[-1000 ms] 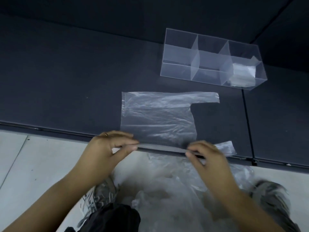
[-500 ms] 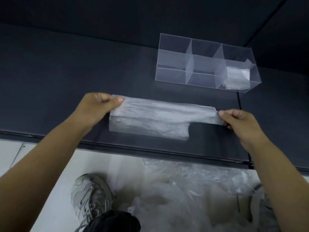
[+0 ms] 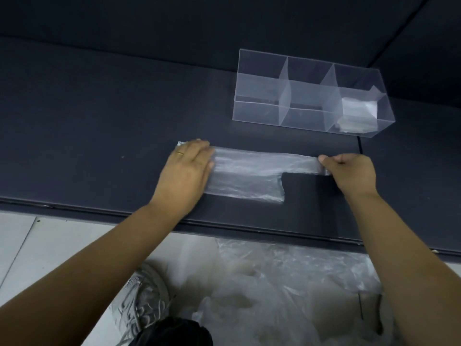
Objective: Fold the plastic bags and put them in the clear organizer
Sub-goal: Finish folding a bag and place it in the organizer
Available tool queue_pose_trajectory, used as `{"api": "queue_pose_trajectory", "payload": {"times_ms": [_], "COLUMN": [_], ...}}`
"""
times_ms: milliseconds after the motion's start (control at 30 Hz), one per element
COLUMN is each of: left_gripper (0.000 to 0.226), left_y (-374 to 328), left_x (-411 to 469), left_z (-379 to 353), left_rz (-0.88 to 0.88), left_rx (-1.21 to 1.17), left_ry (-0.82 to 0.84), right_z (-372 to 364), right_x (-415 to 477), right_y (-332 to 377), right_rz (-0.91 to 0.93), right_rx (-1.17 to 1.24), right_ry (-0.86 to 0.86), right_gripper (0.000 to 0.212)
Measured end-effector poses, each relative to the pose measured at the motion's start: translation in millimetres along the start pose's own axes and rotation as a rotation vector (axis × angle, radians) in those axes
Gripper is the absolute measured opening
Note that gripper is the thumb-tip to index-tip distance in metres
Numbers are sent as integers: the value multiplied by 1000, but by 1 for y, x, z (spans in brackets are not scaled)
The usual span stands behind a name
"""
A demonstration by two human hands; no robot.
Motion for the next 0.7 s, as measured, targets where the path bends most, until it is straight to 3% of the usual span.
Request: {"api": "queue_pose_trajectory", "payload": {"times_ms": [100, 167, 233, 267, 333, 400, 467, 567, 700], "left_gripper": [61, 73, 77, 78, 79, 76, 74, 87, 100], "left_y": [14, 23, 23, 23, 22, 21, 24, 28, 33], "left_x": [-18, -28, -32, -33, -33, -33, -36, -38, -40], "left_z": [-40, -49, -50, -50, -49, -47, -49, -47, -43], "left_rz": [89, 124, 135, 142, 160, 171, 182, 212, 212], "left_rx": [95, 157, 205, 219, 221, 219, 240, 245, 260], "left_ry": [265, 294, 297, 307, 321, 322, 334, 331, 338], "right_z": [4, 11, 3, -15, -73, -134, -173, -177, -130], "right_x": [-5, -16, -40, -58, -101, -140, -153, -130, -82], "right_y": [5, 19, 60, 87, 139, 164, 159, 123, 72], "right_rz": [-27, -14, 159, 298, 552, 654, 676, 680, 634], "right_rx": [-73, -132, -182, -151, -49, -43, -214, -509, -647], "right_ry": [-35, -152, -272, -257, -34, 255, 379, 352, 256], "right_gripper": [29, 25, 23, 24, 32, 43, 52, 65, 74]}}
Point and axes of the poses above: each hand's wrist, its own x-axis towards the middle knuckle, its own z-axis out of the back of the hand, y = z × x, the point moved 10 cm from there along x, towards the middle knuckle, and after that the axes turned 3 degrees about x, right-handed, at the moved point
